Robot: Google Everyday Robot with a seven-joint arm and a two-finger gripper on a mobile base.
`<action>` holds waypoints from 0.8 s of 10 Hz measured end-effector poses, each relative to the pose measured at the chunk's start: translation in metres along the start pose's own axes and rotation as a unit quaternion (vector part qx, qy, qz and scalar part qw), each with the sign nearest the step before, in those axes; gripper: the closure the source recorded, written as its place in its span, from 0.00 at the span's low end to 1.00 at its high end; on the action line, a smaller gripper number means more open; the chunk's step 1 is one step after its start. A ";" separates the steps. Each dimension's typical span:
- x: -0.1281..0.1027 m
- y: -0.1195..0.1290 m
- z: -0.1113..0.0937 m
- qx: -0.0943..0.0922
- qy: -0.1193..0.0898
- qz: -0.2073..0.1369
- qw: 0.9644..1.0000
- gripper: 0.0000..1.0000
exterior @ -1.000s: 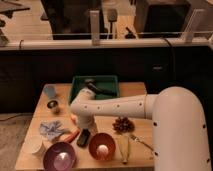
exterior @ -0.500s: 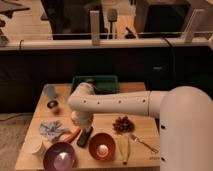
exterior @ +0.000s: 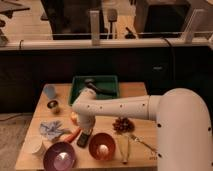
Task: Place eraser in purple bowl
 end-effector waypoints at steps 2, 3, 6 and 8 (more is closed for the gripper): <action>0.000 0.000 -0.002 0.000 0.001 0.000 1.000 0.71; 0.000 0.000 -0.003 0.000 0.001 0.000 1.000 0.60; -0.002 -0.001 -0.012 0.001 0.007 -0.003 1.000 0.30; -0.006 -0.006 -0.035 0.007 0.017 -0.003 1.000 0.20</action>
